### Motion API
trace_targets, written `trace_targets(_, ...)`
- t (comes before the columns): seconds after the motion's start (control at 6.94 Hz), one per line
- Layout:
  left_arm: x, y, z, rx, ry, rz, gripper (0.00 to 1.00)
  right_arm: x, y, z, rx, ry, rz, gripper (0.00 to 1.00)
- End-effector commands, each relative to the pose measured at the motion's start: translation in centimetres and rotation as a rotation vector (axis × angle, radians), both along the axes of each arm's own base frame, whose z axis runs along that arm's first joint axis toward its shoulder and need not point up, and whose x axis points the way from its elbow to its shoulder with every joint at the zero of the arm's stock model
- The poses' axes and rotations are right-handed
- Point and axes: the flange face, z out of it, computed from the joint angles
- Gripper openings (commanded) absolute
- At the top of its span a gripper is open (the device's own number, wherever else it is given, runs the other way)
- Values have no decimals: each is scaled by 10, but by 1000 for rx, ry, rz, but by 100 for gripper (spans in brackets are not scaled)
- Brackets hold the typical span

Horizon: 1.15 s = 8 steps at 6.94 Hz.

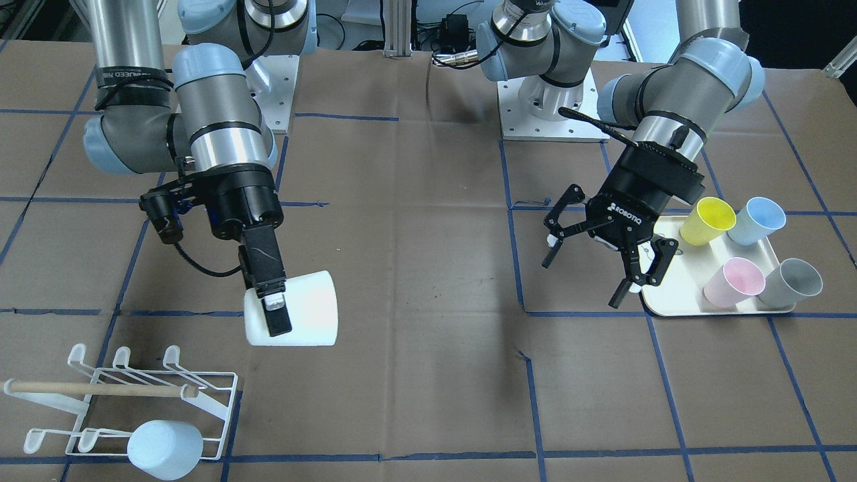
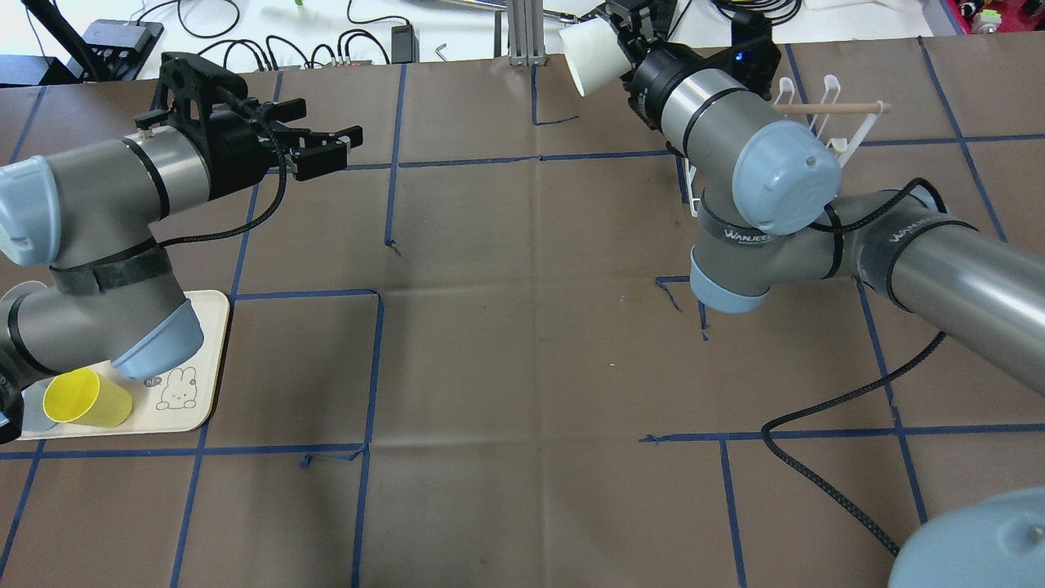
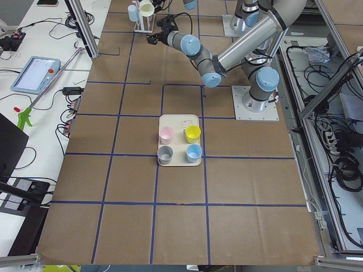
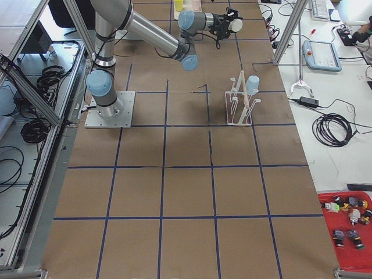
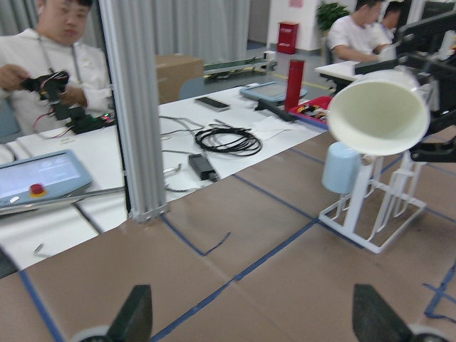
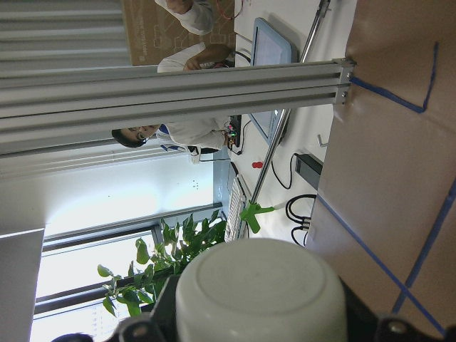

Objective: Transfer IKEA cup to right arm and place on rack

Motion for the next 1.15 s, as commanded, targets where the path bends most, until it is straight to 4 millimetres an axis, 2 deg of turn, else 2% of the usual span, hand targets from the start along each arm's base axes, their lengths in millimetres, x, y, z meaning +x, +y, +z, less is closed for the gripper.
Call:
trace_targets(0.0, -18, -25, 17, 282, -91, 240, 99, -62, -18, 4, -70, 316, -109, 10)
trace_targets(0.14, -35, -31, 32, 460, -176, 323, 99, -95, -26, 0, -69, 429, -133, 8)
trace_targets(0.29, -50, -29, 43, 667, -247, 391, 99, -134, -34, 5, -93, 590, -136, 8)
trace_targets(0.43, -57, -23, 56, 814, -274, 429, 99, -156, -44, 9, -110, 710, -139, 8)
trace_targets(0.58, -58, -7, 74, 913, -297, 424, 99, -166, -58, -9, -96, 855, -102, 8)
trace_targets(0.72, -53, 18, 99, 929, -340, 440, 99, -183, -71, -14, -111, 982, -83, 8)
trace_targets(0.86, -53, 33, 103, 924, -356, 434, 99, -195, -83, -21, -102, 1054, -83, 8)
trace_targets(1.01, -50, 35, 105, 924, -348, 436, 99, -208, -96, -36, -82, 1164, -57, 8)
